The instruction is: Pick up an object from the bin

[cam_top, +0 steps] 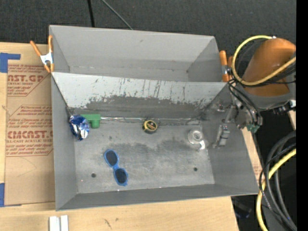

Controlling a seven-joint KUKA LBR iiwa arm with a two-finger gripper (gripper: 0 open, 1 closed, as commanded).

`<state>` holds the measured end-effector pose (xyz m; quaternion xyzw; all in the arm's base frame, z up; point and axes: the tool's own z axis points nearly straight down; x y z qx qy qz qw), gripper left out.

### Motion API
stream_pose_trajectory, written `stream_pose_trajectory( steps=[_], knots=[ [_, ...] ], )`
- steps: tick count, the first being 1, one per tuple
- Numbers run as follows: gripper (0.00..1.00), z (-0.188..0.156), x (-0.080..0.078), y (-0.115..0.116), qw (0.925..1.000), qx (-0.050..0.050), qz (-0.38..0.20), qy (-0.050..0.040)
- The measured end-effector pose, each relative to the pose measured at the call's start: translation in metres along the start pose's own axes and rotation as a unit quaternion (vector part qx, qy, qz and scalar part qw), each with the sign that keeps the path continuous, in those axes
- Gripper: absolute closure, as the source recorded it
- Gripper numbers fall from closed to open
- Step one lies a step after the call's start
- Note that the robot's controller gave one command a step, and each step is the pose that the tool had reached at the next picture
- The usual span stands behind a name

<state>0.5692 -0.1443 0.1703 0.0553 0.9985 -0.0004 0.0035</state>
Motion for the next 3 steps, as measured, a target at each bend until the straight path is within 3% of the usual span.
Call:
stream_pose_trajectory(
  steps=[1, 2, 3],
  knots=[
    [0.0, 0.092, -0.016, 0.016, 0.9958, -0.001, -0.092, 0.0052],
    [1.0, 0.088, -0.018, 0.015, 0.9959, -0.001, -0.091, 0.0016],
    [1.0, -0.071, -0.005, -0.009, 0.9954, 0.001, -0.096, -0.0024]
  ],
)
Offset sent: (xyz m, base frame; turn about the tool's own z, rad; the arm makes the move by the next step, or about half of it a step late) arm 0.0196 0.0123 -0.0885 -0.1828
